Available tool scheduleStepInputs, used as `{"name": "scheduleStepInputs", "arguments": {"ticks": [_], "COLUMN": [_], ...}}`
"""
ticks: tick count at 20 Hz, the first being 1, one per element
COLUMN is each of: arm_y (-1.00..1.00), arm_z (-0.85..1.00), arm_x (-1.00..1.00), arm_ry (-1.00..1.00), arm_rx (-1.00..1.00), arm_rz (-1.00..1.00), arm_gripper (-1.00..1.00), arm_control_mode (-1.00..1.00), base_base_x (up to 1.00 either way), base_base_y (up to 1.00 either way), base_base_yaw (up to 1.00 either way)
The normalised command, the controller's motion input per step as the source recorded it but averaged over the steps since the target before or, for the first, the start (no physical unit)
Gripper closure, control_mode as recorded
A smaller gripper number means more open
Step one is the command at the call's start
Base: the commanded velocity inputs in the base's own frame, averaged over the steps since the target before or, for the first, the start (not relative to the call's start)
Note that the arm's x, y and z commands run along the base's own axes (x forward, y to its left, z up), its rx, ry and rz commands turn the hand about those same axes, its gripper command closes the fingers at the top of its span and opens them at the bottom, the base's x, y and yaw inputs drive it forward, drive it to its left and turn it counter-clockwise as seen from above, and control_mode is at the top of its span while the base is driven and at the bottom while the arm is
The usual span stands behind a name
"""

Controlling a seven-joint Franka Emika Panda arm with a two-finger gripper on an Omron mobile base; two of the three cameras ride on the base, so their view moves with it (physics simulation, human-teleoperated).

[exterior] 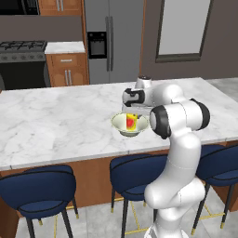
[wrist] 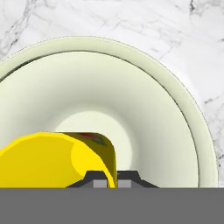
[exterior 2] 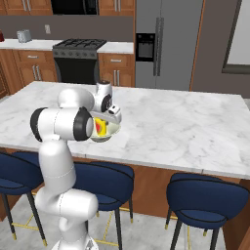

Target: Place the cup inside the bowl on the dining table and move the bowl to any counter.

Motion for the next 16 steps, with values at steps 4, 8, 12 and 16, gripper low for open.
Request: {"name": "scheduleStepInputs", "arguments": {"ticks": [4, 8, 12, 16], "arm_y": [0.00, 0.00, 0.00, 0.00], "arm_z": [-0.16, -0.18, -0.13, -0.03], "arm_x": [0.00, 0.00, 0.00, 0.00], "arm_ry": [0.00, 0.00, 0.00, 0.00], "arm_rx": [0.00, 0.00, 0.00, 0.00], "arm_rz": [0.00, 0.00, 0.00, 0.00], "arm_gripper": [1.00, 1.00, 1.00, 1.00], "arm_control_mode": [-1.00, -1.00, -1.00, -1.00], "base_base_x": [0.00, 0.00, 0.00, 0.00], "base_base_y": [0.00, 0.00, 0.00, 0.00], "base_base_yaw": [0.00, 0.00, 0.00, 0.00]}}
